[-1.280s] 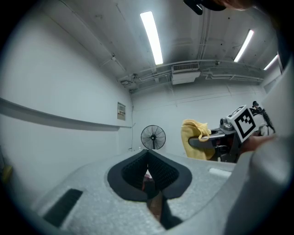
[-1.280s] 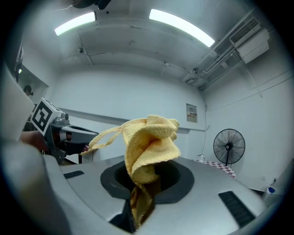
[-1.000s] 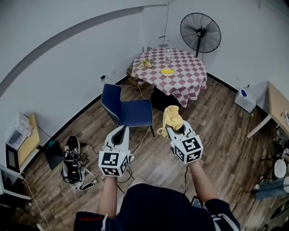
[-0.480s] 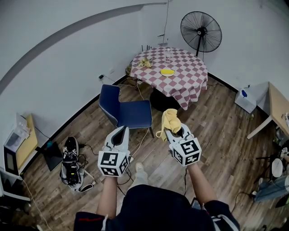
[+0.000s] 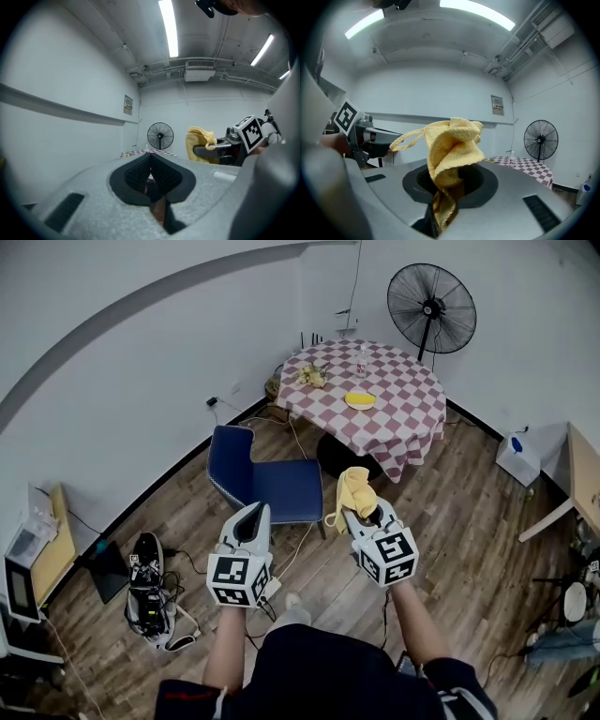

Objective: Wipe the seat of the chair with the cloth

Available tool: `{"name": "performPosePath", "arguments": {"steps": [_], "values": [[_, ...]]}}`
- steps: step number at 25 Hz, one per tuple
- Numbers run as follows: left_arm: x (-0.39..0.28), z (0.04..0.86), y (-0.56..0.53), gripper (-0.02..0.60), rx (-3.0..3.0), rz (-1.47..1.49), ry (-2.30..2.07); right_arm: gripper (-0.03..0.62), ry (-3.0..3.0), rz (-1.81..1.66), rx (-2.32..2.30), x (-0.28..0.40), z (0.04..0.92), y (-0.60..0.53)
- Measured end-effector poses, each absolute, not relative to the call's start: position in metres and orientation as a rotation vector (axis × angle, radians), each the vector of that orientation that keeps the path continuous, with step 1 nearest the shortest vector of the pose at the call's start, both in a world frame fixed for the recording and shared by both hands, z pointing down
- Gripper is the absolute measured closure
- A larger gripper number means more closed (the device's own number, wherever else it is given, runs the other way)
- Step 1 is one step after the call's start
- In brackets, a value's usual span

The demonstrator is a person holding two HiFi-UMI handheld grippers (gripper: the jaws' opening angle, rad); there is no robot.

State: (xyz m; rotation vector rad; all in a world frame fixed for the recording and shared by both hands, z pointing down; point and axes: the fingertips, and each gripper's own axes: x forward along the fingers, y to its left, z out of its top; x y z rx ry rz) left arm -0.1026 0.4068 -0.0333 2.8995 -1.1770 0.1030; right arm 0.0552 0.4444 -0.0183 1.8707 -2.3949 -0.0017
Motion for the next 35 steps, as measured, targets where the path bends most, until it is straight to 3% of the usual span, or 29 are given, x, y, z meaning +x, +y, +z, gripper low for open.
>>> {"name": "performPosePath", "arguments": {"steps": [24,35], "values": [[-0.112,-0.021,0.180,0.565,2.855,0.133,-1.067,0.523,-2.325,0.053,1.811,0.028,-0.003,0.212],[-0.075,-0.004,0.109,0.565,2.812,0.176,-1.095,0.523,-2.354,0.083,1.754,0.058,0.018,0.138]]}}
